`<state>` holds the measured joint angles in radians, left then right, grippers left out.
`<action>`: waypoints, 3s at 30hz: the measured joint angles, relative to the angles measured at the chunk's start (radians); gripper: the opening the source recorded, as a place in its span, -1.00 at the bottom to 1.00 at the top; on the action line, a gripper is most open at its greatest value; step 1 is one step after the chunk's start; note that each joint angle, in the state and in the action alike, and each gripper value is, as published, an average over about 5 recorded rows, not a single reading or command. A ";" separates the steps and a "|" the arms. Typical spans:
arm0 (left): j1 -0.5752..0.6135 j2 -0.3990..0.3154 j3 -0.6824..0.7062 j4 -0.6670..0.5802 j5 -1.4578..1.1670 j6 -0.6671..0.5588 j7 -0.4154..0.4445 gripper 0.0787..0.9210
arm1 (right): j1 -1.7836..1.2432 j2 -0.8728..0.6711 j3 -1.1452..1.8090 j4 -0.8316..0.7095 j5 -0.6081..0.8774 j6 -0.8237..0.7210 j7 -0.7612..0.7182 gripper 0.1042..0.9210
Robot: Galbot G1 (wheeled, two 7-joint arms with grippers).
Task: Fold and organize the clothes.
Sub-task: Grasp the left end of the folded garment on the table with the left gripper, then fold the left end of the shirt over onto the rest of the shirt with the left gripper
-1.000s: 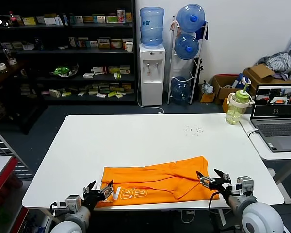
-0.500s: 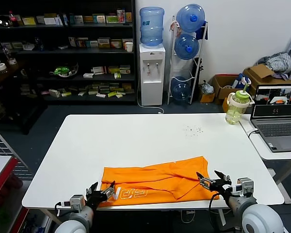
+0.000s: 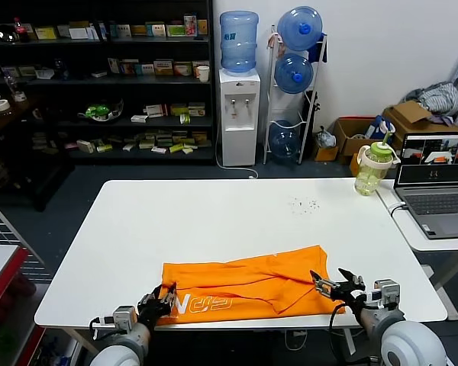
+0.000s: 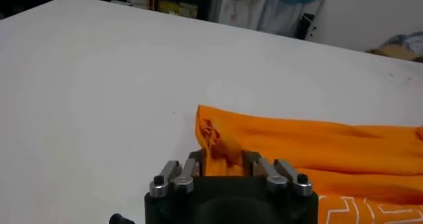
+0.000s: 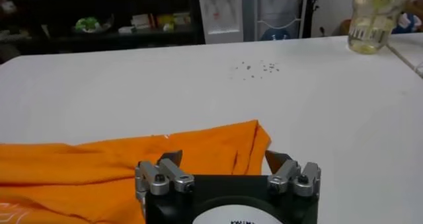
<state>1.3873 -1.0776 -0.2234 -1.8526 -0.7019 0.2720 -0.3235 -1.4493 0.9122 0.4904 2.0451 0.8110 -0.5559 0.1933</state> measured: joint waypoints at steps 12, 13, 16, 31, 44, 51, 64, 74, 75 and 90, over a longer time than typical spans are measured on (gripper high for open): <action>-0.008 0.002 -0.011 -0.029 -0.001 -0.015 0.003 -0.93 | 0.018 0.010 -0.012 -0.009 0.000 0.005 0.002 0.76; -0.008 0.005 -0.014 -0.032 -0.001 -0.014 0.004 -0.94 | 0.021 0.012 -0.013 -0.010 0.000 0.006 0.002 0.76; -0.008 0.018 -0.027 -0.044 -0.004 -0.011 0.005 -0.94 | 0.031 0.017 -0.017 -0.011 0.000 0.008 0.002 0.76; 0.080 0.235 -0.261 -0.012 -0.055 -0.007 0.040 -0.94 | 0.100 0.039 -0.036 -0.016 -0.011 0.027 -0.008 0.76; 0.122 0.383 -0.389 0.027 -0.085 -0.013 0.058 -0.94 | 0.102 0.057 -0.025 -0.014 -0.031 0.025 0.000 0.76; 0.086 0.317 -0.293 -0.113 -0.184 0.053 -0.005 -0.94 | 0.077 0.075 -0.009 -0.002 -0.052 0.018 0.011 0.76; -0.085 0.142 -0.040 -0.180 -0.269 0.115 -0.100 -0.94 | 0.000 0.116 0.026 0.022 -0.092 0.017 0.019 0.76; -0.170 0.055 0.084 -0.165 -0.259 0.130 -0.127 -0.94 | -0.006 0.126 0.023 0.017 -0.093 0.016 0.020 0.76; -0.175 0.049 0.091 -0.161 -0.254 0.131 -0.127 -0.94 | -0.006 0.125 0.023 0.016 -0.092 0.015 0.020 0.76; -0.175 0.037 0.102 -0.170 -0.239 0.148 -0.119 -0.15 | 0.016 0.119 0.006 -0.011 -0.079 0.015 0.018 0.76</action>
<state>1.2127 -1.0402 -0.1212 -2.0223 -0.9408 0.4202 -0.4430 -1.4330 1.0311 0.4964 2.0345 0.7322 -0.5413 0.2108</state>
